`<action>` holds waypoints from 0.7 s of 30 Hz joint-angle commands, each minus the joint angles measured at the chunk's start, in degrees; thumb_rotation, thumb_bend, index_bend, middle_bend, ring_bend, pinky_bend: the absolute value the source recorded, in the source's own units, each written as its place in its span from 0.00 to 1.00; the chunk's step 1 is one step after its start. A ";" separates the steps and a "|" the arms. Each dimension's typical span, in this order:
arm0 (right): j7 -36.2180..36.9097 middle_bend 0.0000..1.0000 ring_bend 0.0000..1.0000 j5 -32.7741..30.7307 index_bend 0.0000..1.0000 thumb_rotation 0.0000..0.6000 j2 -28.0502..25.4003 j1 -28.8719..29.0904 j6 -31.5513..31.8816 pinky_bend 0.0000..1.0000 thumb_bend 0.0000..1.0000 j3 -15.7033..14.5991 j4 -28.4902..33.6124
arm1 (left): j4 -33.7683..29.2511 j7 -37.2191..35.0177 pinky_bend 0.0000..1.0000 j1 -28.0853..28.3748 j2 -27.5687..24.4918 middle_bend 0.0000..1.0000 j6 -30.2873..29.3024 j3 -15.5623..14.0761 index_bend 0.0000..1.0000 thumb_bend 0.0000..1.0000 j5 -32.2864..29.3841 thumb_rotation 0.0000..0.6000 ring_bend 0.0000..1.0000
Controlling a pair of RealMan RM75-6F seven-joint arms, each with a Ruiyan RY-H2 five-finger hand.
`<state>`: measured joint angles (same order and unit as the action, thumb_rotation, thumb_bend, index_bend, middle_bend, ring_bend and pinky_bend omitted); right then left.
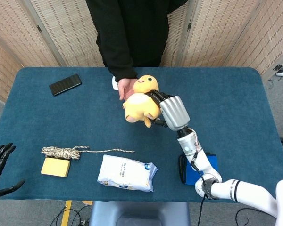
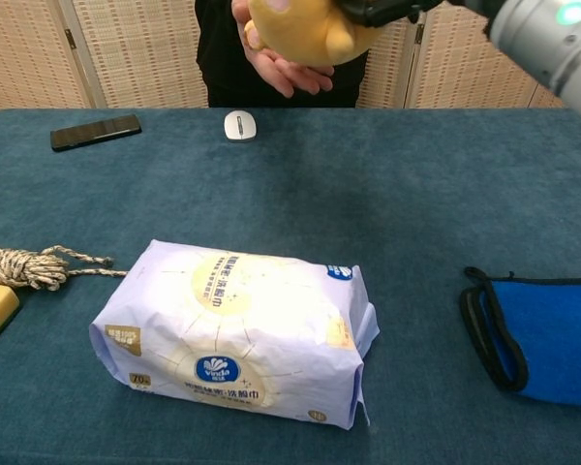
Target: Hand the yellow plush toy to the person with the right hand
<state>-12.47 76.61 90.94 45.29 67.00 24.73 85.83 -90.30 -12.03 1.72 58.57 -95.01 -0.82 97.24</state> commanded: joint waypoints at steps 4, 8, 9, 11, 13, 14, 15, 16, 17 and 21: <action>0.04 0.42 0.52 -3.38 0.52 1.00 4.98 4.87 -3.84 0.59 0.45 1.44 -7.68 | 0.64 -1.62 0.16 0.28 -0.44 0.10 0.36 0.05 0.01 0.20 -0.42 1.00 0.08; 0.06 0.23 0.34 -5.73 0.27 1.00 3.07 4.87 -7.05 0.44 0.38 0.42 -5.64 | 0.68 -1.03 0.16 0.17 -0.41 0.10 -0.02 -0.15 0.02 0.20 0.17 1.00 0.08; -1.54 0.18 0.29 -6.67 0.20 1.00 1.45 4.38 -8.00 0.39 0.36 -0.34 -3.89 | 0.71 -0.85 0.16 0.14 -0.37 0.10 0.00 -0.16 0.03 0.20 0.09 1.00 0.08; -4.66 0.04 0.16 -8.44 0.03 1.00 -2.23 3.07 -8.70 0.26 0.32 -1.35 1.25 | 0.69 -0.62 0.16 0.09 -0.33 0.10 0.13 -0.12 0.03 0.20 -0.26 1.00 0.08; -6.93 0.00 0.09 -8.96 0.00 1.00 -5.98 1.23 -7.54 0.19 0.28 -2.21 6.86 | 0.69 -0.36 0.16 -0.04 -0.28 0.10 -0.09 -0.03 0.03 0.20 -0.43 1.00 0.08; -7.67 0.00 0.07 -8.73 0.00 1.00 -7.54 0.27 -6.59 0.17 0.27 -2.65 9.22 | 0.69 -0.20 0.16 -0.08 -0.22 0.10 -0.18 -0.02 0.03 0.20 -0.43 1.00 0.08; -8.38 0.00 0.06 -8.21 0.00 1.00 -9.12 -0.72 -5.54 0.15 0.26 -3.16 11.47 | 0.70 0.05 0.16 -0.09 -0.15 0.10 -0.18 -0.02 0.03 0.20 -0.42 1.00 0.08; -9.05 0.00 0.05 -7.23 0.00 1.00 -11.20 -2.15 -3.98 0.13 0.26 -3.89 14.37 | 0.64 0.51 0.16 -0.07 -0.05 0.10 -0.05 -0.04 0.03 0.20 -0.43 1.00 0.08; -9.37 0.00 0.04 -6.38 0.00 1.00 -12.78 -3.30 -2.81 0.12 0.25 -4.51 16.53 | 0.55 0.87 0.16 -0.03 0.04 0.10 0.09 -0.05 0.03 0.20 -0.44 1.00 0.08; -10.33 0.00 0.03 -1.53 0.00 1.00 -19.56 -8.60 1.77 0.10 0.25 -8.28 24.41 | 0.08 2.72 0.16 0.05 0.47 0.10 0.22 0.01 0.03 0.20 -0.29 1.00 0.08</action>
<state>-20.65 71.36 77.23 41.55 64.56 20.00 104.07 -90.02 -9.78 1.74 58.86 -94.83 -0.84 96.87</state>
